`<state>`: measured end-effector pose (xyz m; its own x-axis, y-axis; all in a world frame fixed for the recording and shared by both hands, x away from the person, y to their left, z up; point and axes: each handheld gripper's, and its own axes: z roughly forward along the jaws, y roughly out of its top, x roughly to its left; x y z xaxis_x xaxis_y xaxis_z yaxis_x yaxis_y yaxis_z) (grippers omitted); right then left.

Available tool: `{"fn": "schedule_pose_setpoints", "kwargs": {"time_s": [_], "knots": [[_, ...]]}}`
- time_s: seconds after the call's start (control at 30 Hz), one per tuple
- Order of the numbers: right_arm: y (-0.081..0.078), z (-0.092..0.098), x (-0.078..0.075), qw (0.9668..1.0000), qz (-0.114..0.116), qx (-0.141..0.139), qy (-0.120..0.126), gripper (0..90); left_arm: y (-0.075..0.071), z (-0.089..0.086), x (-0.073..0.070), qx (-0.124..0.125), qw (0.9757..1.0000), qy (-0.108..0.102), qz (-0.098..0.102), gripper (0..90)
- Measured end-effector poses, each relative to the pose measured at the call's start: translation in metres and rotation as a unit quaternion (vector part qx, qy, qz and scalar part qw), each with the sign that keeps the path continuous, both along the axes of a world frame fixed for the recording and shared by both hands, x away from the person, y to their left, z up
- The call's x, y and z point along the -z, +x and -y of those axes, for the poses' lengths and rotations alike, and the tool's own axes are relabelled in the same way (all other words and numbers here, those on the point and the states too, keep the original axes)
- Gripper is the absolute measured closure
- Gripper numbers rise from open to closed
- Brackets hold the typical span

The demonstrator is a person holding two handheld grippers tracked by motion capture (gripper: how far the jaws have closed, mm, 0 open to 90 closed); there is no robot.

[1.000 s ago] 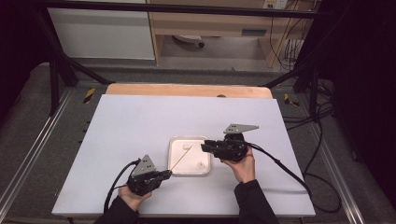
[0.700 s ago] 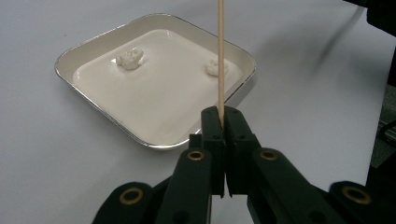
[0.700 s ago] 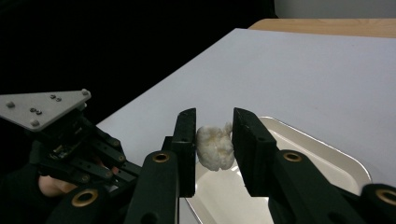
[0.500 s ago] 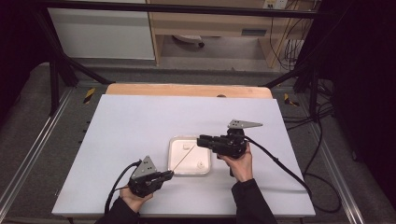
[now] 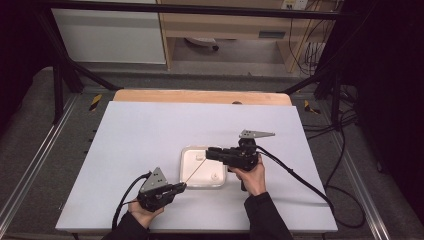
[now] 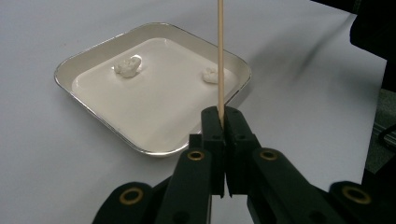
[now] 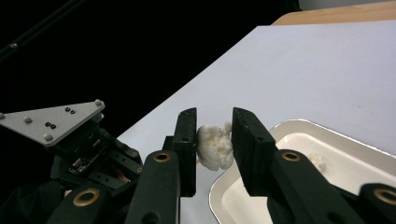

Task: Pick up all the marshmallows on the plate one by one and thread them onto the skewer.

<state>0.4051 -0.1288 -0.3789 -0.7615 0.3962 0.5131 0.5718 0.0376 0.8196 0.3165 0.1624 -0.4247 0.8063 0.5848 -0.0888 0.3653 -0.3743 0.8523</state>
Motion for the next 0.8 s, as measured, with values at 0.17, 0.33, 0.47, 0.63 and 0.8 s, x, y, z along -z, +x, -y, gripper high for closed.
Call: {"fn": "schedule_pose_setpoints", "kwargs": {"time_s": [0.17, 0.33, 0.47, 0.63, 0.8], "knots": [[-0.001, -0.002, 0.003, 1.0, -0.003, -0.002, 0.0, 72.6, 0.0, 0.0, 0.001, -0.001, 1.0, 0.001, 0.0, 88.0], [-0.002, -0.005, 0.006, 1.0, -0.006, -0.002, 0.002, 73.0, 0.0, 0.0, 0.001, -0.002, 1.0, 0.002, -0.002, 88.1], [-0.004, -0.008, 0.009, 1.0, -0.008, -0.004, 0.001, 73.2, 0.0, 0.001, 0.003, -0.002, 1.0, 0.0, -0.003, 88.1], [-0.007, -0.013, 0.016, 0.9996, -0.022, -0.017, -0.002, 73.4, 0.0, 0.003, 0.002, -0.004, 1.0, 0.0, -0.001, 88.1], [-0.011, -0.019, 0.024, 0.9995, -0.025, -0.019, -0.011, 73.2, 0.001, 0.006, 0.004, -0.007, 0.9999, -0.005, -0.006, 88.1]]}}
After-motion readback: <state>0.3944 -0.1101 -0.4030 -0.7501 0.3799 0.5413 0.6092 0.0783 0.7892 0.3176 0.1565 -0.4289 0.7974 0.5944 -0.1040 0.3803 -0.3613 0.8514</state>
